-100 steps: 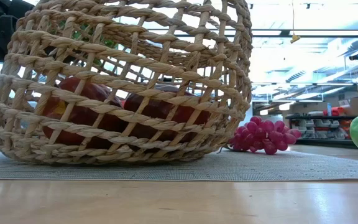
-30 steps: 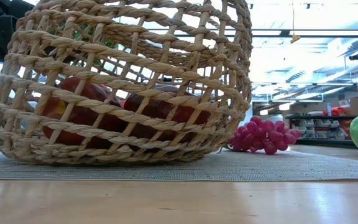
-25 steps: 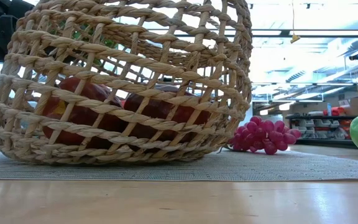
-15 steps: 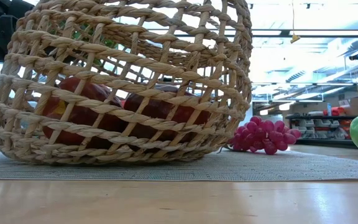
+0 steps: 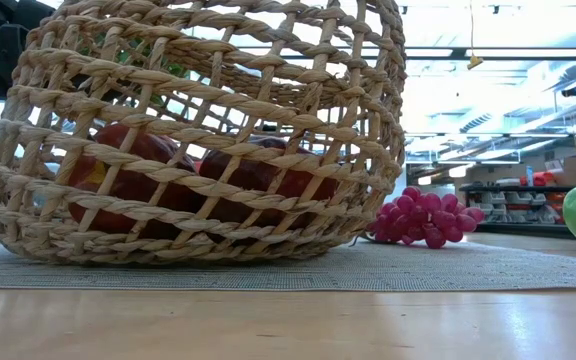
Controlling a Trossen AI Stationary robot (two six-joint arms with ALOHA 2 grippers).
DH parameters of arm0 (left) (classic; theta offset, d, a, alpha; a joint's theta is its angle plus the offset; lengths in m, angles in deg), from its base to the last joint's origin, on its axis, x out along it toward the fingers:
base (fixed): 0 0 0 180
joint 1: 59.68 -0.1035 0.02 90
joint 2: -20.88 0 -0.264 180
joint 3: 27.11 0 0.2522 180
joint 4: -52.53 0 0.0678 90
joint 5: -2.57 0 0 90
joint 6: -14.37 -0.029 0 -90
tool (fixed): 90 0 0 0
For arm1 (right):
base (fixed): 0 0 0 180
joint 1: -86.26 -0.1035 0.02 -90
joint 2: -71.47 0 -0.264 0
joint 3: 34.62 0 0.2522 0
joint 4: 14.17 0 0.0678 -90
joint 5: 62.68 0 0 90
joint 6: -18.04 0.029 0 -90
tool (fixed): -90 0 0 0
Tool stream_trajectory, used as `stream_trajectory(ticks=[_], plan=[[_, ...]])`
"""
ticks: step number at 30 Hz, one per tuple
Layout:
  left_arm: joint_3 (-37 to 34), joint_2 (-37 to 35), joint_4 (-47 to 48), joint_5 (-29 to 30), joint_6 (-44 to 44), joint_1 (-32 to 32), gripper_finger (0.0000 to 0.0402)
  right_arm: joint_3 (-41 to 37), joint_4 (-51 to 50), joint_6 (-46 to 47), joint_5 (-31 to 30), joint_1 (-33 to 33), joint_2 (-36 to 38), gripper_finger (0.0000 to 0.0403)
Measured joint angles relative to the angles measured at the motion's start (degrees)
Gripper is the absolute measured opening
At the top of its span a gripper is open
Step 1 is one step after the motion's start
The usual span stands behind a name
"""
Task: Build produce basket
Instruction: Put the pear in the basket
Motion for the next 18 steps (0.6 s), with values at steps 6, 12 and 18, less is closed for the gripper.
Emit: stream_trajectory(ticks=[6,12,18], plan=[[0.01,0.00,0.00,-0.02,-0.01,0.02,0.0160,-0.32,7.52,-0.31,13.71,4.88,0.01,0.0307],[0.02,0.00,0.00,-0.02,0.01,0.00,0.0160,-0.32,13.98,2.64,26.55,9.69,0.08,0.0307],[0.02,0.00,0.00,-0.02,0.00,0.02,0.0160,-0.32,13.95,5.62,40.79,12.12,0.08,0.0313]])
